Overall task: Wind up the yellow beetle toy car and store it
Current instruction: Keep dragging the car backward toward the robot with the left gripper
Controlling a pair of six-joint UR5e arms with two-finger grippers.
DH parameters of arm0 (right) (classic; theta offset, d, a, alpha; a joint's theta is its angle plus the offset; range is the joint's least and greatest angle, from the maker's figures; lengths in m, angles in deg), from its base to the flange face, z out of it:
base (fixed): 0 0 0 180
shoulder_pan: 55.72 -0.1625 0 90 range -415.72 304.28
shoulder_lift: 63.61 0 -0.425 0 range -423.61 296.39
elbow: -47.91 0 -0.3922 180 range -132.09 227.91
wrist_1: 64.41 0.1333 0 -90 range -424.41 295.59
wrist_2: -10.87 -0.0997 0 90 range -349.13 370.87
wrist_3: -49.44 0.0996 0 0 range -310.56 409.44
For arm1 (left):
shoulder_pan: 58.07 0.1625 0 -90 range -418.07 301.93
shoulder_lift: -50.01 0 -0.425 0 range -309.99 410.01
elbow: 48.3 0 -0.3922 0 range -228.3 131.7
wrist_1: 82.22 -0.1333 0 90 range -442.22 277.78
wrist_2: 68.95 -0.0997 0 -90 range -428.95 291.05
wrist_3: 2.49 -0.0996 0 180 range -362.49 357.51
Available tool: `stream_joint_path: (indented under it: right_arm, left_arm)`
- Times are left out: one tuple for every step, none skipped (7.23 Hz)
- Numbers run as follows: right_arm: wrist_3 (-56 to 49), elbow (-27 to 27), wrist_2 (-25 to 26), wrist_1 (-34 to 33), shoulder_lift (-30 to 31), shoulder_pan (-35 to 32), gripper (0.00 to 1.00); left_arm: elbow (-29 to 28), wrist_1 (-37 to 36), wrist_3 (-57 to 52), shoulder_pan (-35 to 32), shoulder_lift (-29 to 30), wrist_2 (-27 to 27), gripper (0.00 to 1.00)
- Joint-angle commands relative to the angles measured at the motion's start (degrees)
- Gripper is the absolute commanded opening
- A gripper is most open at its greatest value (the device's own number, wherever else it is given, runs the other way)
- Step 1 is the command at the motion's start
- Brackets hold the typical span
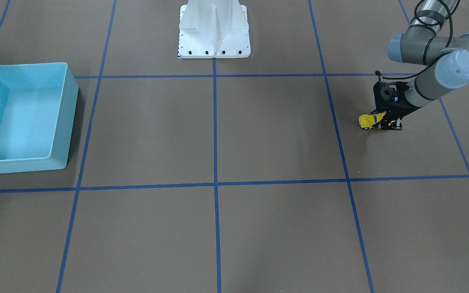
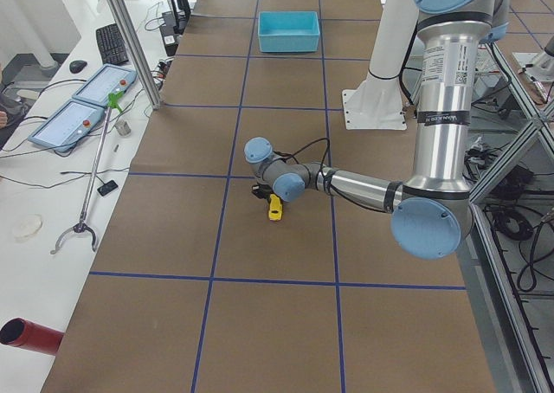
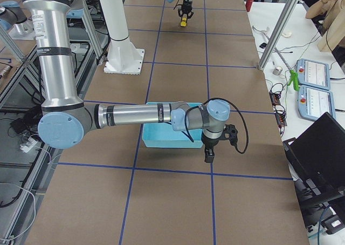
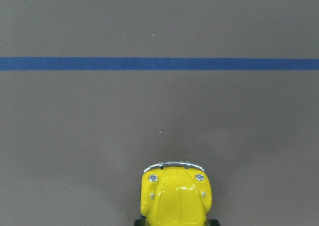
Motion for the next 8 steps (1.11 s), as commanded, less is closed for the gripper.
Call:
stream_joint_path:
  right_arm:
    - [0.0, 0.0, 0.0, 0.0, 0.0, 0.0, 1.0]
    - [0.0, 0.0, 0.0, 0.0, 0.0, 0.0, 1.0]
    - [0.0, 0.1, 0.0, 0.0, 0.0, 0.0, 1.0]
    - [0.0, 0.0, 0.0, 0.0, 0.0, 0.0, 1.0]
    - [0.0, 0.1, 0.0, 0.0, 0.0, 0.0, 1.0]
    - [0.0, 0.0, 0.0, 0.1, -0.1, 0.1, 1.0]
    - [0.0, -0.2, -0.1, 0.1, -0.2, 0.1, 1.0]
    - [0.0, -0.1, -0.1, 0.1, -0.2, 0.1, 1.0]
  left_arm:
    - [-0.1, 0.1, -1.1, -0.4, -0.5, 0.2, 0.0]
    - [-0.1, 0.5, -1.2, -0.4, -0.7, 0.2, 0.0]
    - [-0.3, 0.6, -1.2, -0.6, -0.9, 0.2, 0.0]
    - [-0.4, 1.0, -1.2, -0.6, -1.0, 0.2, 0.0]
    - [-0.5, 1.1, -1.2, -0.7, -1.0, 0.2, 0.0]
    - [-0.7, 1.1, -1.3, -0.9, -1.0, 0.2, 0.0]
    - [-1.1, 1.9, -1.3, -1.2, -1.0, 0.2, 0.0]
    - [-1.5, 2.5, -1.3, -1.3, -1.2, 0.2, 0.0]
